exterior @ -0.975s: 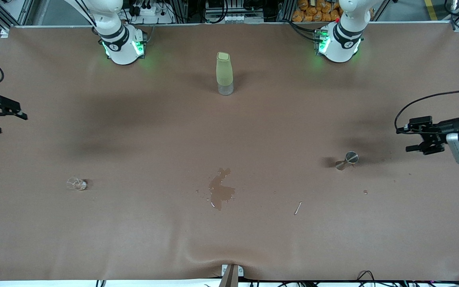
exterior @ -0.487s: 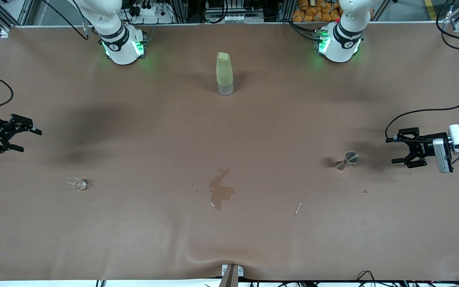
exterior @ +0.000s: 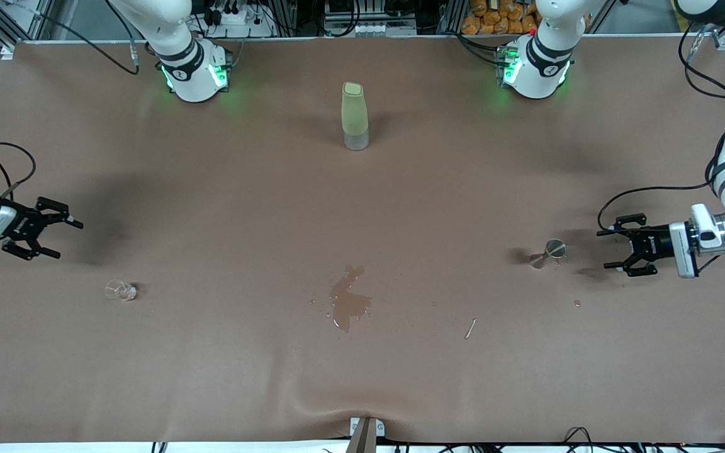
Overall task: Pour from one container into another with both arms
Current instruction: 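Move the left gripper toward the steel jigger while the right gripper approaches the beaker, then close the left gripper on the jigger while the right gripper grasps the beaker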
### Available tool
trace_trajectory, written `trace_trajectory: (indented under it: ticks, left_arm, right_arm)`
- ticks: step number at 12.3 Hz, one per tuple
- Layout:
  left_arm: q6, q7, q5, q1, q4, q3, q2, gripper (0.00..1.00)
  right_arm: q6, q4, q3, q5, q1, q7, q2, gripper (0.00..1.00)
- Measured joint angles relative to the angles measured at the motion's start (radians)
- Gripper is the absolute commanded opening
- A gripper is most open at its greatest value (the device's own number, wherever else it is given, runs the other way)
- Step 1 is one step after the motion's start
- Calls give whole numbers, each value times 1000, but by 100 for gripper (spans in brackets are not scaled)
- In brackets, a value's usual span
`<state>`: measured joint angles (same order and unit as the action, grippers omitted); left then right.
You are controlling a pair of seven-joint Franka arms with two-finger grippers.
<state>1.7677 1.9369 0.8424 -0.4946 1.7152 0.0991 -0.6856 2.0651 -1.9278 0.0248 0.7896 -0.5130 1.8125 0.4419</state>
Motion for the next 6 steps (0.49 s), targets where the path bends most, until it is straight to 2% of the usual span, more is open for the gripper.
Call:
trace_trajectory:
  ticks: [3, 6]
  left_arm:
    - [-4, 88, 7, 1, -6, 6, -29, 82]
    - [-32, 235, 48, 2, -5, 11, -60, 81]
  right_arm:
    - [5, 3, -1, 135, -2, 176, 68, 100]
    - [6, 24, -2, 202, -2, 251, 131, 100]
